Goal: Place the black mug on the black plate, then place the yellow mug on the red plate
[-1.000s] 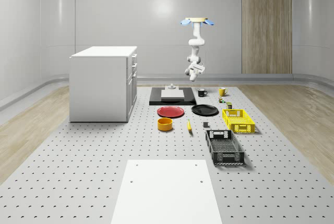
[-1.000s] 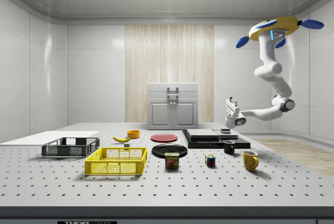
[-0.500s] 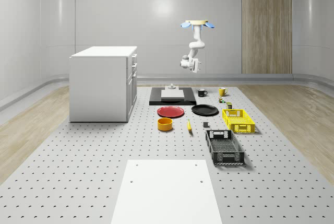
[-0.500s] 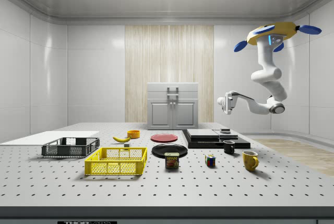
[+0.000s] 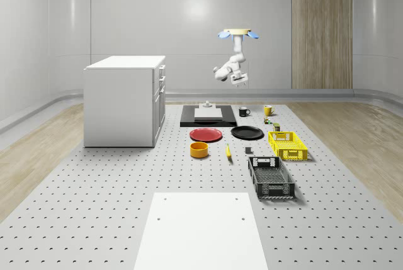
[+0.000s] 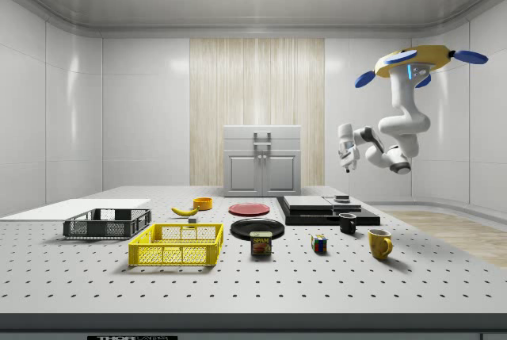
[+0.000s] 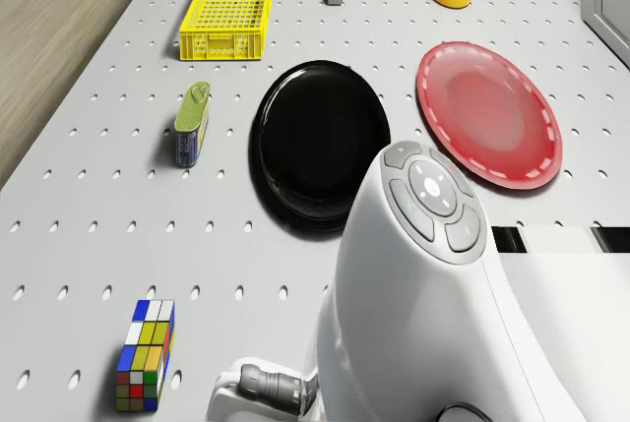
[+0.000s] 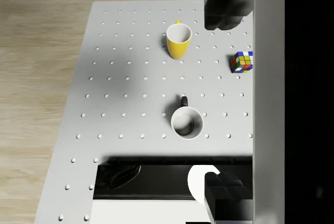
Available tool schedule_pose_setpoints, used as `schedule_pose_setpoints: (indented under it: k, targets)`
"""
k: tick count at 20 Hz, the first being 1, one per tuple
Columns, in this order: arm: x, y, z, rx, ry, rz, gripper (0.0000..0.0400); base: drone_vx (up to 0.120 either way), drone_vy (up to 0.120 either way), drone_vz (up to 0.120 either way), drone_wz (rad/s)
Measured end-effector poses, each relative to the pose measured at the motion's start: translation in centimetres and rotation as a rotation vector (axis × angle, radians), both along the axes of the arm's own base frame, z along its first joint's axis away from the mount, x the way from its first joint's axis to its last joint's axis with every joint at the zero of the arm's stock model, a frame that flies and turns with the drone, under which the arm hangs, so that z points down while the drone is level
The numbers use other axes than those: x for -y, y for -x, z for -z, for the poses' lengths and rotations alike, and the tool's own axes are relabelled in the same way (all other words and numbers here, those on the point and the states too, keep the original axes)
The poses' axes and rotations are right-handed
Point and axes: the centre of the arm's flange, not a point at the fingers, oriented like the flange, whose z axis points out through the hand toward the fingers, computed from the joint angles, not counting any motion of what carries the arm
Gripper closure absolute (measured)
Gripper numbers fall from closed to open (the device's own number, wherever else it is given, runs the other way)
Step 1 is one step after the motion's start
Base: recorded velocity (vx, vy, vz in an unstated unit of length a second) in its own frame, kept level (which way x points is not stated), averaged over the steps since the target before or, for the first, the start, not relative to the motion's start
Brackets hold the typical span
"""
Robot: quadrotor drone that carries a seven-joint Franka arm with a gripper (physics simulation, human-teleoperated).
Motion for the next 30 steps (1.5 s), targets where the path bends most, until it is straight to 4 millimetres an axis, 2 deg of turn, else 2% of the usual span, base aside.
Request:
schedule_pose_setpoints:
  k: [4, 9, 23, 27, 30]
  targets:
    - [1.2, 0.0, 0.2, -0.003, 0.120, 0.003, 0.0000, 0.000, -0.090, -0.120, 0.000]
    - [1.8, 0.0, 0.3, -0.005, 0.187, 0.005, 0.0000, 0.000, -0.008, -0.120, 0.000]
    - [2.2, 0.0, 0.4, -0.007, 0.229, 0.006, 0.0000, 0.020, -0.011, -0.120, 0.000]
    - [2.3, 0.0, 0.4, -0.007, 0.231, 0.006, 0.0000, 0.110, 0.000, -0.120, 0.000]
    - [2.3, 0.0, 0.4, -0.007, 0.232, 0.006, 0.0000, 0.053, 0.000, 0.000, 0.000]
